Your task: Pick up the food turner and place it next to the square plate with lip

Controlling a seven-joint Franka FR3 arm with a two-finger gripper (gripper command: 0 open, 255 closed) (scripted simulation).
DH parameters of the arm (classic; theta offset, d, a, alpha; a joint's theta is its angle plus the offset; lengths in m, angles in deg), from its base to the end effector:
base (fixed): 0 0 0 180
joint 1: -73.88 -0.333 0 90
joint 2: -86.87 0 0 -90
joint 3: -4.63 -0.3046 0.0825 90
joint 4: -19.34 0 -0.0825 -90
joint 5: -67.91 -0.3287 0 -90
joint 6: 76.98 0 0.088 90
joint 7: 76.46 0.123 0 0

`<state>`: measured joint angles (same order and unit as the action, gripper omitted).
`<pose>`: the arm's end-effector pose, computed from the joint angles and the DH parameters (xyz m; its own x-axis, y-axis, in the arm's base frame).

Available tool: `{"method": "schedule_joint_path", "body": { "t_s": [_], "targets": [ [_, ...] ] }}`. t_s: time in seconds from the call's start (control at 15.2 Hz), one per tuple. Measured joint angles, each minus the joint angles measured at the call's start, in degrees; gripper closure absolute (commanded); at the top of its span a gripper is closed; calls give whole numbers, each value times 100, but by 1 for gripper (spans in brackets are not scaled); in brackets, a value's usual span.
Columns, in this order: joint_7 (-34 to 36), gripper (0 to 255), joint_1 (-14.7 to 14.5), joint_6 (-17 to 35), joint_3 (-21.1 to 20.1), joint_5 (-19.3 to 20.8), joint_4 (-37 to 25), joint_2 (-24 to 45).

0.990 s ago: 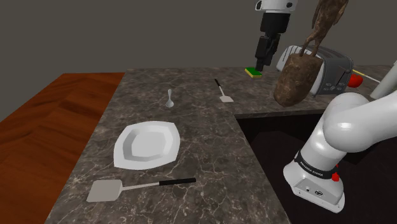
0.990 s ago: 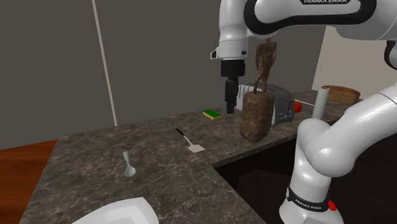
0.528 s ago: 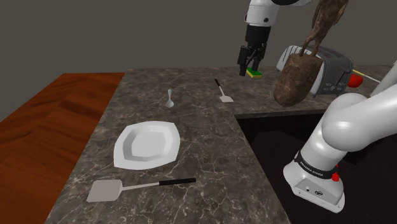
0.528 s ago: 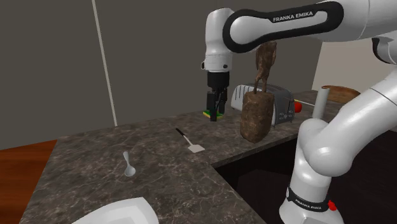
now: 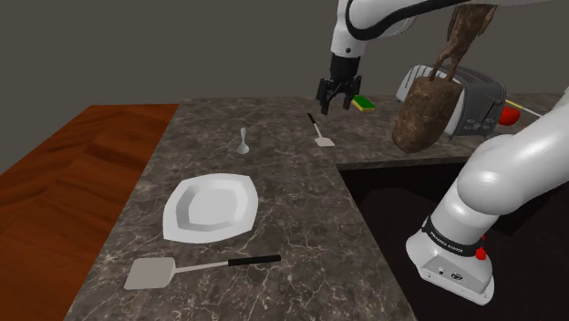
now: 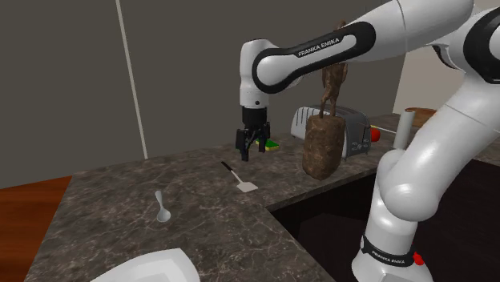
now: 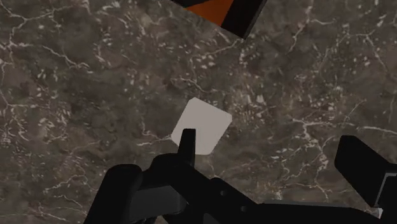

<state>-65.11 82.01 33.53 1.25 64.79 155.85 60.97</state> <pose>0.3651 -0.0241 0.4811 0.9535 -0.3012 -0.0073 -0.3013 -0.9532 -0.0242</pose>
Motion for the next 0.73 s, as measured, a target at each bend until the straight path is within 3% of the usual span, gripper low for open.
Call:
{"method": "schedule_joint_path", "body": {
  "t_s": [0.73],
  "targets": [
    [1215, 0, 568, 1498, 123, 375, -788, 2044]
  ]
}}
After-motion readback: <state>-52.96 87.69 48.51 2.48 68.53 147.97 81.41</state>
